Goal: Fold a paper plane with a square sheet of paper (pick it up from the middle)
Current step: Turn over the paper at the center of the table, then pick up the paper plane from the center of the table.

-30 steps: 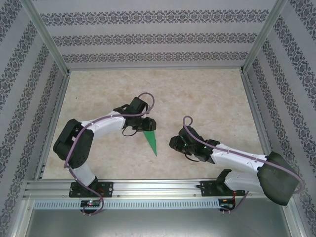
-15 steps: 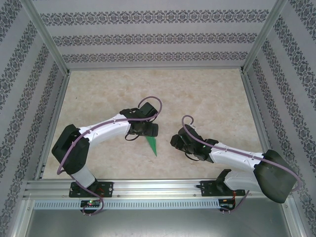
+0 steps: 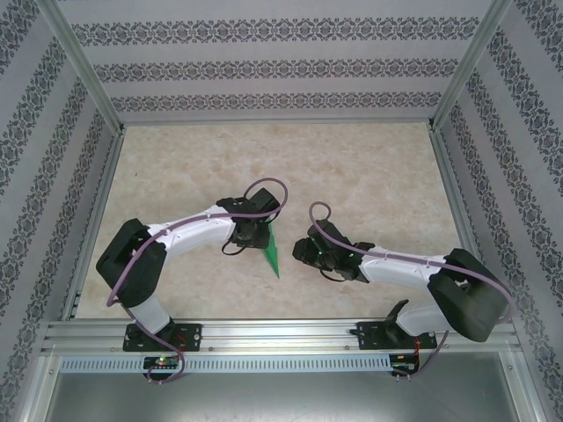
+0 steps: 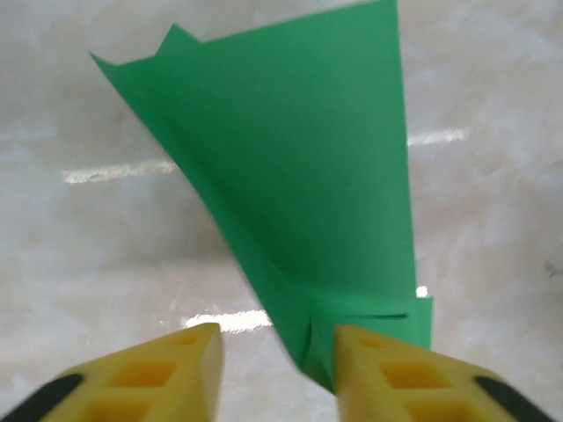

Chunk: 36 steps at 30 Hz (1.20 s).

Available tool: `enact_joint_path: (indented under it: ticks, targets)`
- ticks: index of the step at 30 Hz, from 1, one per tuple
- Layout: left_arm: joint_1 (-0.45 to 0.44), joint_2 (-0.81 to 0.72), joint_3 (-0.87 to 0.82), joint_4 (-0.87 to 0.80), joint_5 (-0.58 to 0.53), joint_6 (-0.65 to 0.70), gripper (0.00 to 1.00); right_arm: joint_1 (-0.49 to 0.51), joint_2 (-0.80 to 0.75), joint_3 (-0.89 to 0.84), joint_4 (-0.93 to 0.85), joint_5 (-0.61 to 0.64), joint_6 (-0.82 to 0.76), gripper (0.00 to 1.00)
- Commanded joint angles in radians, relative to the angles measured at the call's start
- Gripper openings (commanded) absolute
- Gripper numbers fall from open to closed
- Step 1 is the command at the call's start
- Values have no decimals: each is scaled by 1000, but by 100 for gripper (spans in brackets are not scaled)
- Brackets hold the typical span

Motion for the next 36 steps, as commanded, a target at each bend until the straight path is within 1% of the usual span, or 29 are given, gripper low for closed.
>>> enact_joint_path:
  ticks: [1,2,4,5,6,9,12,15,20,25,36]
  targets:
    - [22,-44,-36,33,11,3,31,26,41,63,50,-49,-47,40]
    - [26,-47,-43,36,15,2,28,33,57,74,62,-57,-54,41]
    - [31,-58,-56,42,19,-1,26,44,84,95,76,-71,-65,42]
    - [32,-69,-69,50,21,-3,21,50,98,106,86,-79,-77,43]
    - [34,-81,-83,62,23,-5,18,52,112,117,92,-92,-87,45]
    - [48,-107,-112,89,41,-7,16,58,146,139,103,-111,-103,49]
    - [64,-116,-130,105,62,-4,15,57,176,157,123,-147,-122,51]
    - [71,-115,-136,111,69,2,15,57,204,175,146,-182,-139,51]
    - [78,-120,-151,120,72,3,15,54,254,215,137,-209,-161,51]
    - [81,-123,-154,120,71,3,15,54,286,213,158,-206,-148,51]
    - [83,-126,-161,123,72,8,14,55,284,228,92,-178,-170,52]
